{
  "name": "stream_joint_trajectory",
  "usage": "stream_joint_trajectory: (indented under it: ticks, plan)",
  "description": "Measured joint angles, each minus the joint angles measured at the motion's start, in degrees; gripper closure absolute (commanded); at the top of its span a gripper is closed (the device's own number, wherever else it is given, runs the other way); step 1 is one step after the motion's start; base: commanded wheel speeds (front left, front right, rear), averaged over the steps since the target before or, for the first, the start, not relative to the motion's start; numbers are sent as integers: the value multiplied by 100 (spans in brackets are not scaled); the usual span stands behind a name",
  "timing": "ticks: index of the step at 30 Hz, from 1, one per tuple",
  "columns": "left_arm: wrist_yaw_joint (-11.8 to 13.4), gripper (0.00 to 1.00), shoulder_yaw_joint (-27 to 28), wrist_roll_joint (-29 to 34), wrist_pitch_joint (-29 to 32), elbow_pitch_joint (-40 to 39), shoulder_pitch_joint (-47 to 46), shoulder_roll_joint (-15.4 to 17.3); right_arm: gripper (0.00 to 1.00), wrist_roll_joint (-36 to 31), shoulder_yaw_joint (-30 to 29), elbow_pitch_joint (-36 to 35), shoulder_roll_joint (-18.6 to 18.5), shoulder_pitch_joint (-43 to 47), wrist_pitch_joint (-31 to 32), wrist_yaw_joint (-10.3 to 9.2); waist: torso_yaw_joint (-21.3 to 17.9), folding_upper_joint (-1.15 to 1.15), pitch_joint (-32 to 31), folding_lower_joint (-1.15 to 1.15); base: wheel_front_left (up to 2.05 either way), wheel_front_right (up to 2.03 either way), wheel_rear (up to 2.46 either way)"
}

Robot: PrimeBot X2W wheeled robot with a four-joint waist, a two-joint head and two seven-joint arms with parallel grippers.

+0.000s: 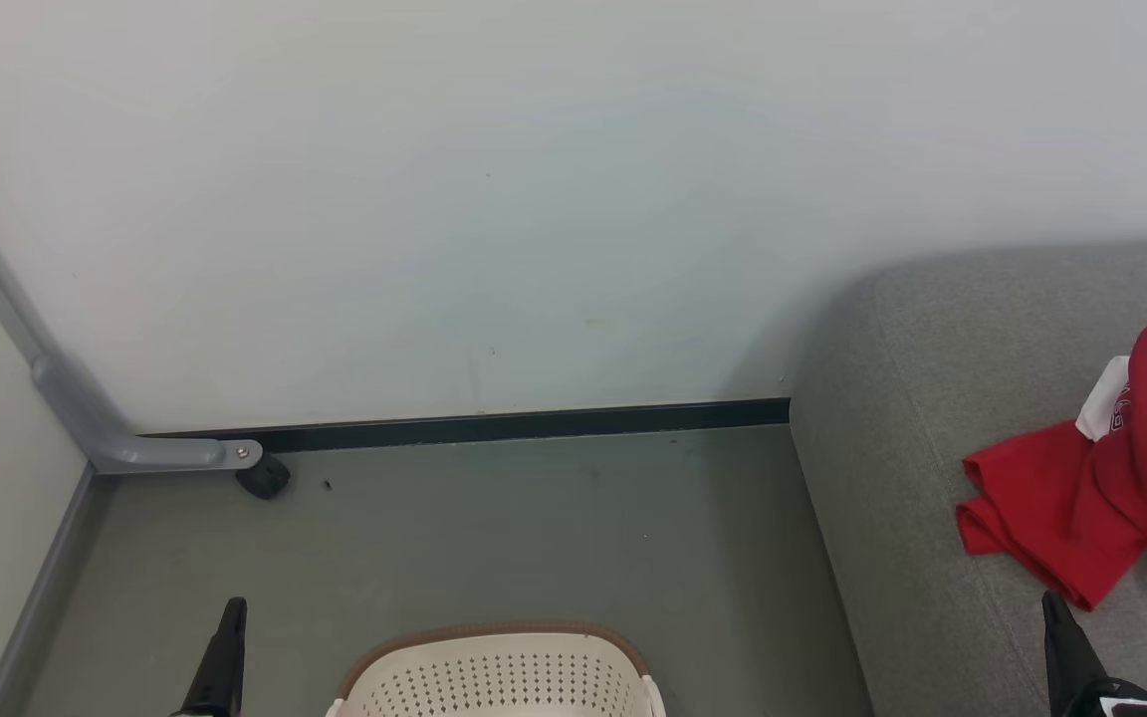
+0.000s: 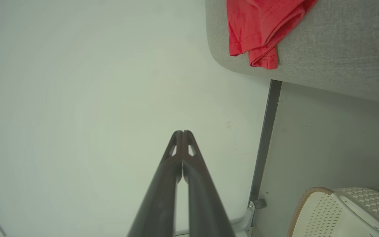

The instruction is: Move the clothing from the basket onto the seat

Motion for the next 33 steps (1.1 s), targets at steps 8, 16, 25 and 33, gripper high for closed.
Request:
stream_joint_trajectory:
  ticks: [8,16,25,33]
  plan:
    - [1,100,0,0,0,0,0,0,100,0,0,-1,0,0,0,0,0,0,0,0,0,0,0]
    - [0,100,0,0,0,-1,0,0,100,0,0,-2,0,0,0,0,0,0,0,0,0,0,0]
    - [0,100,0,-1,0,-1,0,0,100,0,1,-3,0,0,0,0,0,0,0,0,0,0,0]
    - [0,100,0,0,0,-1,0,0,100,0,1,-4,0,0,0,0,0,0,0,0,0,0,0]
